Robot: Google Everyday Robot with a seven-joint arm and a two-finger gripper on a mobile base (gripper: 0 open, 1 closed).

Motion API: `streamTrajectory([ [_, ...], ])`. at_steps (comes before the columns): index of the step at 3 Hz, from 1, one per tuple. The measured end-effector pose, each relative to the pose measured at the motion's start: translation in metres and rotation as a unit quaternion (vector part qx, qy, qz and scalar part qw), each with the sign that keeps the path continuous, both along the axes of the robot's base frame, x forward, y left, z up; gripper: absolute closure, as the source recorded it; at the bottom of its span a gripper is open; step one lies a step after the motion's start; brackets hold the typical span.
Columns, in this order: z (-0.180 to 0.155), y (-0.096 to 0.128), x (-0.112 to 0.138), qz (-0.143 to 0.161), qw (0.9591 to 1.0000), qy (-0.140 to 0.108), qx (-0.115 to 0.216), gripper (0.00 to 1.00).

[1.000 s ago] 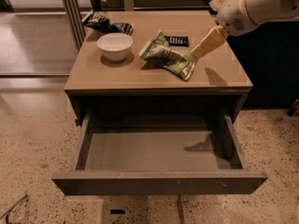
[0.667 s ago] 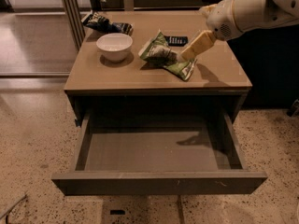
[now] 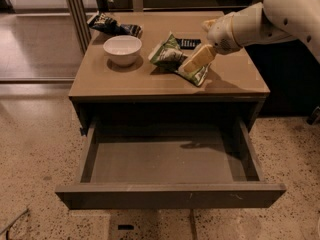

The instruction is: Place green jalapeno chip bag into top drawer

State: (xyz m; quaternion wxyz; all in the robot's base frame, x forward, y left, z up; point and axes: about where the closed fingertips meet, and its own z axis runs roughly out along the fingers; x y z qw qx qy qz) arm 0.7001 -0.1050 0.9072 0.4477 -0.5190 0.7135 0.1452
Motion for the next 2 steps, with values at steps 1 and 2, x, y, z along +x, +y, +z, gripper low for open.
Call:
streamTrajectory([
  [1, -0.018, 0.006, 0.012, 0.000, 0.9999, 0.006, -0.012, 0.00],
  [2, -0.032, 0.007, 0.025, -0.005, 0.9995, 0.013, -0.026, 0.00],
])
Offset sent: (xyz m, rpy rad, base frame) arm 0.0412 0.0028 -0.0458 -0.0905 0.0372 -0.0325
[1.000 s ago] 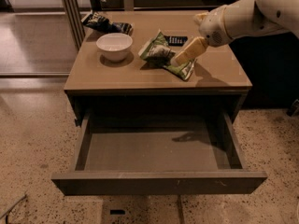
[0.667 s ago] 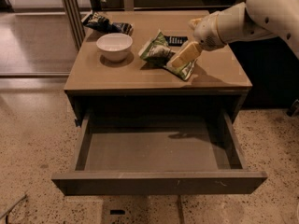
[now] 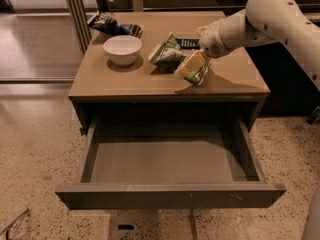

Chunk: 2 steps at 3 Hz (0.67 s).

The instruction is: Place green jalapeno chip bag into top drawer

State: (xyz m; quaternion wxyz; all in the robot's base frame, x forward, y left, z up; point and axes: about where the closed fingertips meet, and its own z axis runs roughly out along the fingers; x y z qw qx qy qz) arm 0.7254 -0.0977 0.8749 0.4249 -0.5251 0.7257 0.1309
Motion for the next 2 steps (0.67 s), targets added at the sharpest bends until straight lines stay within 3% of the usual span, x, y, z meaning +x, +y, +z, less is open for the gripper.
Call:
streamTrajectory([
  [1, -0.0116, -0.0045, 0.0145, -0.011, 0.9999, 0.007, -0.010, 0.00],
  [2, -0.0118, -0.0048, 0.0150, -0.011, 0.9999, 0.007, -0.010, 0.19],
])
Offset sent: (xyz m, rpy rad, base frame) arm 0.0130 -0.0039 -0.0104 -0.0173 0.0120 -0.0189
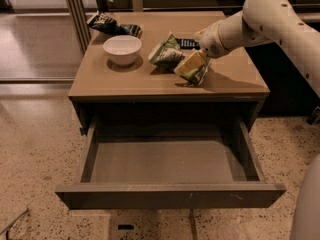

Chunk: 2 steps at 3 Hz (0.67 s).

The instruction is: Place green jalapeno chip bag into top drawer

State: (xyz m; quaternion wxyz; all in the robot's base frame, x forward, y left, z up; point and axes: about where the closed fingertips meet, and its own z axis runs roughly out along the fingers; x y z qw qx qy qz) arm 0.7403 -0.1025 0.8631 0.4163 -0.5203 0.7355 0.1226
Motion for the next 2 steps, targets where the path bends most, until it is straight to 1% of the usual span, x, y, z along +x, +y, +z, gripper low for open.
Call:
streamTrajectory([
  [2, 0.0000, 0.0000, 0.0000, 0.000, 1.0000, 0.000, 0.000, 0.65],
])
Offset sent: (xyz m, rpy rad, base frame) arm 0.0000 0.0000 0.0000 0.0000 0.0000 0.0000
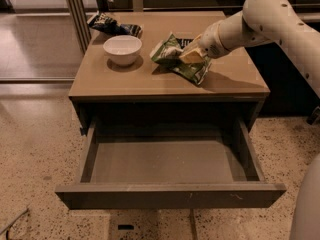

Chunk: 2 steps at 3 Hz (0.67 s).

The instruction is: Place green jalapeno chip bag into top drawer

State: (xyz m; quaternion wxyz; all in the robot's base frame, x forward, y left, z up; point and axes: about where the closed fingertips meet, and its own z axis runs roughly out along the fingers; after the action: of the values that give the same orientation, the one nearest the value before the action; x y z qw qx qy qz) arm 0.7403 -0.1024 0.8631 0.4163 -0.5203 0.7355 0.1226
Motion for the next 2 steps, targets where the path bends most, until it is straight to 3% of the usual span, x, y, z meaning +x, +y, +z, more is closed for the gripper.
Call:
streamTrajectory([
  [1, -0.001, 0.001, -0.004, 0.007, 1.0000, 0.003, 0.001, 0.88],
  [2, 0.007, 0.006, -0.026, 0.046, 0.9989, 0.009, 0.006, 1.00],
])
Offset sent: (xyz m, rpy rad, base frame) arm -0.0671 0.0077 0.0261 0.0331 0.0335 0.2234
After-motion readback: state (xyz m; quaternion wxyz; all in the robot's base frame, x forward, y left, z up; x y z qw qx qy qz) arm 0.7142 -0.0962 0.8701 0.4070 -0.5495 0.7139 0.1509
